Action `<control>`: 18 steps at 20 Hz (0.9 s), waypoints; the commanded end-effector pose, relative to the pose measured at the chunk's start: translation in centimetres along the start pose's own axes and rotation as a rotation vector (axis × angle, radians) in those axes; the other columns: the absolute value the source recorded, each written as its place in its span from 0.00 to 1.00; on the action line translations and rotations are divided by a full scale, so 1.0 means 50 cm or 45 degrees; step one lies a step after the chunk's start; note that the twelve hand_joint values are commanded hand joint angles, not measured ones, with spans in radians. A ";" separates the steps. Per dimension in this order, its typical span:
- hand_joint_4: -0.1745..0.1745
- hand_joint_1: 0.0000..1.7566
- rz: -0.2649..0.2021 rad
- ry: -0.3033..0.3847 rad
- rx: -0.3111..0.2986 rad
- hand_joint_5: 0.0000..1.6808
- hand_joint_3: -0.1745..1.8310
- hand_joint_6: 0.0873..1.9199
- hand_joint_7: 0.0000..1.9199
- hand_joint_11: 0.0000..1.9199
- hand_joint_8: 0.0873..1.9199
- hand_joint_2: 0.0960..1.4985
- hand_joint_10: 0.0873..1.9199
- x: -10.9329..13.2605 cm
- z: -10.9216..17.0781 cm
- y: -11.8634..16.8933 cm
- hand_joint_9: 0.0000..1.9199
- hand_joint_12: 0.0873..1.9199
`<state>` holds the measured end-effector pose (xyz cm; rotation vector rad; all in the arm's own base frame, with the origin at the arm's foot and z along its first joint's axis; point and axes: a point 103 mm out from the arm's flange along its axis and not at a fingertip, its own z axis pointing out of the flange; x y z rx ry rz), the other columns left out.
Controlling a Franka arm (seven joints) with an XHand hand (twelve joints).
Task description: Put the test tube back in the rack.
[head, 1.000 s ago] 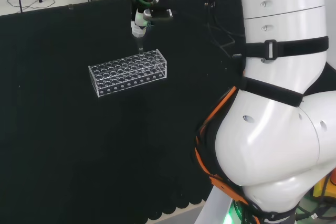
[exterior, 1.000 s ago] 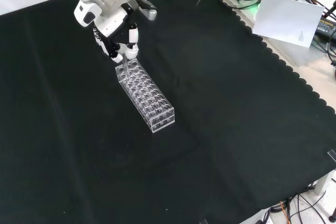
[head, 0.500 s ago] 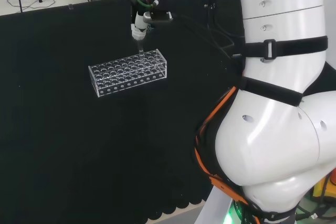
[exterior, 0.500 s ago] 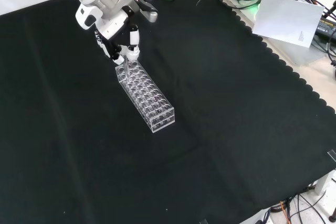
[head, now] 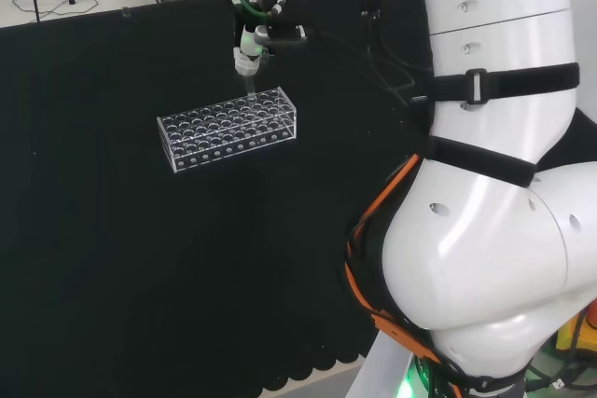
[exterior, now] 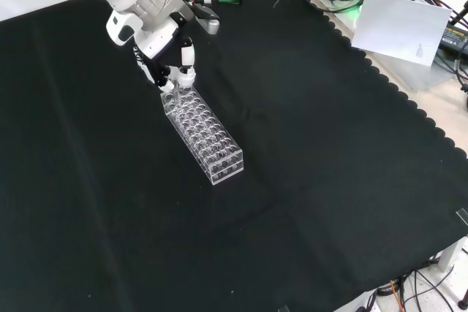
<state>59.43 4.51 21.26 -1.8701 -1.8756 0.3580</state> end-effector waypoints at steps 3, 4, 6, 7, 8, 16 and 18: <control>0.00 0.81 0.004 0.013 0.009 0.80 0.28 0.17 0.89 0.53 0.26 0.47 0.20 -0.003 0.012 0.006 0.71 0.59; 0.00 0.81 0.004 0.015 0.012 0.80 0.28 0.17 0.89 0.53 0.26 0.47 0.20 -0.003 0.014 0.007 0.71 0.59; 0.00 0.81 0.003 0.018 0.016 0.80 0.28 0.17 0.89 0.53 0.26 0.47 0.20 -0.004 0.017 0.009 0.71 0.59; 0.00 0.81 0.006 0.018 0.021 0.80 0.28 0.17 0.89 0.53 0.26 0.47 0.20 -0.004 0.019 0.010 0.71 0.59; 0.00 0.81 0.009 0.018 0.025 0.80 0.28 0.17 0.89 0.53 0.26 0.47 0.20 -0.003 0.023 0.013 0.71 0.59; 0.00 0.81 0.003 0.036 0.033 0.80 0.28 0.17 0.89 0.53 0.26 0.47 0.20 -0.010 0.050 0.024 0.71 0.59; 0.00 0.81 0.002 0.042 0.037 0.80 0.28 0.17 0.89 0.53 0.26 0.47 0.20 -0.011 0.053 0.025 0.71 0.59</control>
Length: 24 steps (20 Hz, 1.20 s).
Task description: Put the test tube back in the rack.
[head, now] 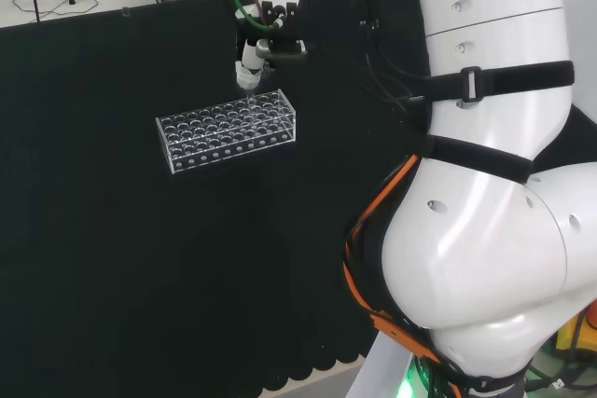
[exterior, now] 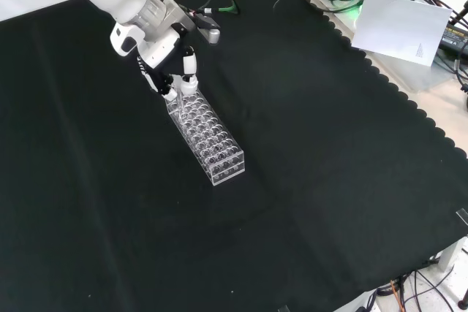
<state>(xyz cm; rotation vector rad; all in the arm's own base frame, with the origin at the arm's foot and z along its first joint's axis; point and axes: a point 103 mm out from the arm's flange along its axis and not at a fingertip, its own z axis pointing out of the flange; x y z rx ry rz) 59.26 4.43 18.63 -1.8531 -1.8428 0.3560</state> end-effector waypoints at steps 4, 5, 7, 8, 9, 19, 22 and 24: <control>0.00 0.81 -0.004 0.013 0.015 0.80 0.28 0.17 0.89 0.53 0.26 0.47 0.20 -0.003 0.013 0.005 0.71 0.59; 0.00 0.81 -0.004 0.011 0.019 0.80 0.28 0.17 0.89 0.53 0.26 0.47 0.20 -0.003 0.016 0.006 0.71 0.59; 0.00 0.81 -0.006 0.014 0.024 0.80 0.28 0.17 0.89 0.53 0.26 0.47 0.20 -0.005 0.022 0.007 0.71 0.59; 0.00 0.81 -0.005 0.014 0.027 0.80 0.28 0.17 0.89 0.53 0.26 0.47 0.20 -0.005 0.026 0.007 0.71 0.59; 0.00 0.81 -0.003 0.013 0.028 0.80 0.28 0.17 0.89 0.53 0.26 0.47 0.20 -0.005 0.031 0.009 0.71 0.59; 0.00 0.81 -0.020 0.060 0.036 0.80 0.28 0.17 0.89 0.53 0.26 0.47 0.20 -0.006 0.072 0.023 0.71 0.59; 0.00 0.79 -0.065 0.105 0.065 0.79 0.33 0.21 0.83 0.50 0.26 0.44 0.26 -0.010 0.067 0.018 0.72 0.60; 0.00 0.74 -0.086 0.122 0.093 0.78 0.35 0.24 0.74 0.40 0.28 0.43 0.31 -0.010 0.064 0.014 0.71 0.65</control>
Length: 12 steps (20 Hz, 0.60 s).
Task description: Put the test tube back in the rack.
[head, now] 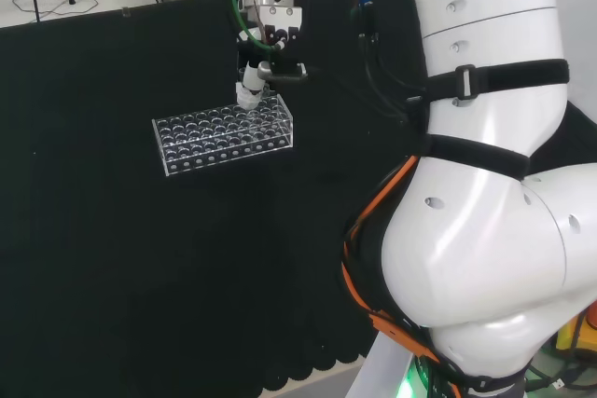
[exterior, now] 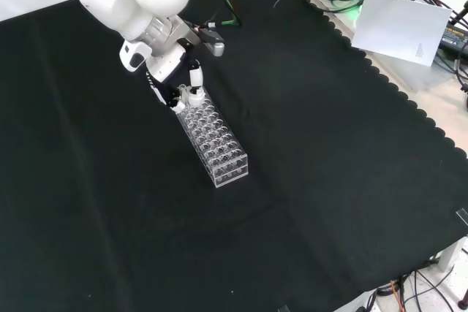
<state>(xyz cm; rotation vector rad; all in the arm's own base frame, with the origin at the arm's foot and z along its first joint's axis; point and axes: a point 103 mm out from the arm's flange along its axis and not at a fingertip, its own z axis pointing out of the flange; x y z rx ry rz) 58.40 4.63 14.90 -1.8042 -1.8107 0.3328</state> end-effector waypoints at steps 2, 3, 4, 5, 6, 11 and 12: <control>0.12 0.68 -0.078 0.069 0.061 0.65 0.37 0.29 0.61 0.30 0.39 0.36 0.38 0.001 -0.013 -0.015 0.61 0.71; 0.19 0.66 -0.085 0.071 0.064 0.58 0.39 0.32 0.54 0.25 0.43 0.33 0.41 0.002 -0.016 -0.018 0.56 0.73; 0.25 0.64 -0.092 0.070 0.068 0.53 0.40 0.36 0.49 0.21 0.46 0.31 0.43 0.003 -0.019 -0.020 0.52 0.75; 0.29 0.63 -0.099 0.072 0.073 0.48 0.40 0.38 0.44 0.19 0.49 0.30 0.45 0.006 -0.023 -0.022 0.48 0.76; 0.33 0.62 -0.105 0.074 0.073 0.44 0.40 0.40 0.40 0.16 0.50 0.29 0.46 0.010 -0.025 -0.023 0.45 0.78; 0.41 0.59 -0.125 0.083 0.043 0.37 0.39 0.42 0.30 0.10 0.51 0.28 0.48 0.011 -0.042 -0.040 0.38 0.79; 0.42 0.59 -0.127 0.086 0.031 0.36 0.39 0.42 0.29 0.09 0.51 0.28 0.48 0.010 -0.048 -0.044 0.37 0.80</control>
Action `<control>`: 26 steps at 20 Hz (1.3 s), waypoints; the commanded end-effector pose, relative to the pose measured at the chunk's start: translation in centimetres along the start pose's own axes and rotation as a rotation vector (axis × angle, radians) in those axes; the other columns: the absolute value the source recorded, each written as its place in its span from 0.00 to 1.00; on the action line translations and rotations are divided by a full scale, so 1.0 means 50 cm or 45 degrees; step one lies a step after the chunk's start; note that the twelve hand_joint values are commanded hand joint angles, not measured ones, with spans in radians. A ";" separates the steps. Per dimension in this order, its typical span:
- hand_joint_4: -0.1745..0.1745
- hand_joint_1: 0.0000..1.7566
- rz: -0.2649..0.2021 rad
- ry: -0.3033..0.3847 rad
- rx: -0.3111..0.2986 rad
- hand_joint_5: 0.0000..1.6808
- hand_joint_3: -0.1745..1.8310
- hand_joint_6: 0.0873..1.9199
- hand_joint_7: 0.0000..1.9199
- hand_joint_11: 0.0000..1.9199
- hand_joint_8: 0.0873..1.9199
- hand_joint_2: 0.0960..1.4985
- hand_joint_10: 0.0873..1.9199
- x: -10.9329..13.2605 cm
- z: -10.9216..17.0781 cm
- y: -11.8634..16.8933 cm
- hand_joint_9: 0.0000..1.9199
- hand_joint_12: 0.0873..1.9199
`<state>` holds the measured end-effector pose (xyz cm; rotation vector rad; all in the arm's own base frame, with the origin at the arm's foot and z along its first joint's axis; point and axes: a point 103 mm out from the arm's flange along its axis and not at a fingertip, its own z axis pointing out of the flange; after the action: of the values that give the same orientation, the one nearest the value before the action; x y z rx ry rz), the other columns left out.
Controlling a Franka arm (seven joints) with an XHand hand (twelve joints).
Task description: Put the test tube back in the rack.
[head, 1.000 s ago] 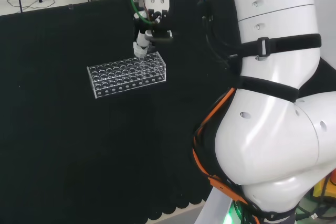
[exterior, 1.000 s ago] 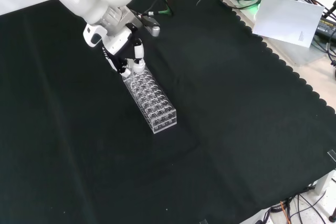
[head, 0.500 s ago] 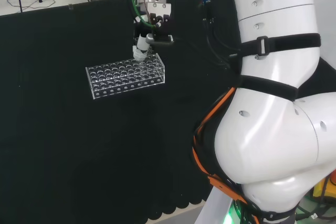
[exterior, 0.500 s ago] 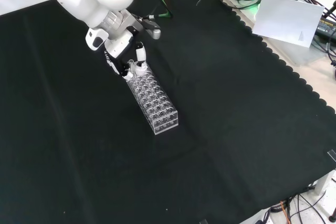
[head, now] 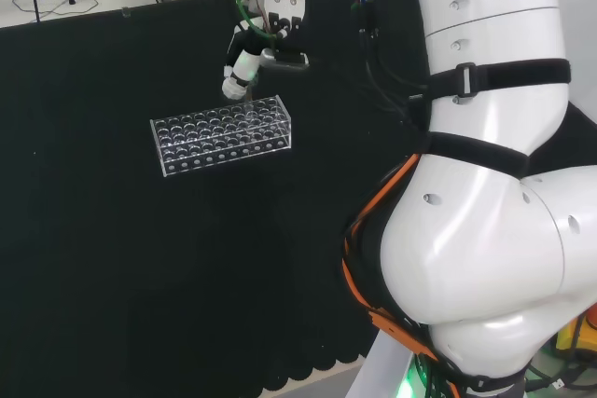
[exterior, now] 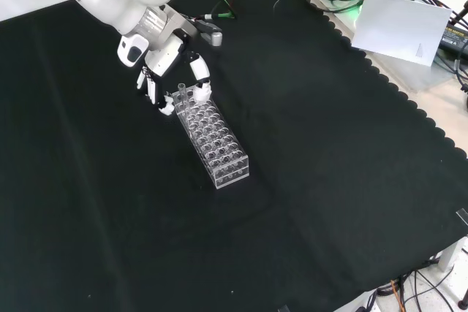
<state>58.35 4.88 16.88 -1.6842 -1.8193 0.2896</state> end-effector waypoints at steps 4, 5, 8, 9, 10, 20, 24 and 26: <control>0.46 0.58 -0.029 0.020 -0.100 0.27 0.38 0.40 0.24 0.07 0.52 0.28 0.49 0.000 -0.049 -0.048 0.34 0.80; 0.46 0.58 -0.033 0.013 -0.117 0.26 0.38 0.39 0.23 0.07 0.52 0.28 0.49 0.002 -0.059 -0.055 0.33 0.80; 0.47 0.58 -0.051 0.000 -0.175 0.23 0.38 0.37 0.20 0.06 0.52 0.28 0.49 0.007 -0.094 -0.081 0.31 0.80; 0.47 0.58 -0.057 -0.003 -0.194 0.23 0.38 0.37 0.20 0.06 0.52 0.28 0.49 0.009 -0.107 -0.090 0.31 0.81; 0.47 0.58 -0.063 -0.005 -0.212 0.23 0.37 0.36 0.20 0.06 0.52 0.28 0.49 0.011 -0.120 -0.100 0.31 0.81; 0.46 0.57 -0.118 -0.050 -0.404 0.22 0.37 0.33 0.18 0.04 0.52 0.28 0.49 0.047 -0.237 -0.214 0.29 0.81; 0.46 0.57 -0.123 -0.050 -0.470 0.22 0.37 0.32 0.18 0.04 0.52 0.28 0.49 0.059 -0.270 -0.266 0.29 0.81; 0.46 0.57 -0.123 -0.053 -0.491 0.22 0.37 0.32 0.18 0.04 0.52 0.28 0.49 0.063 -0.281 -0.287 0.29 0.81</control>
<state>56.47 2.70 33.56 -1.8117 -2.0482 -0.0069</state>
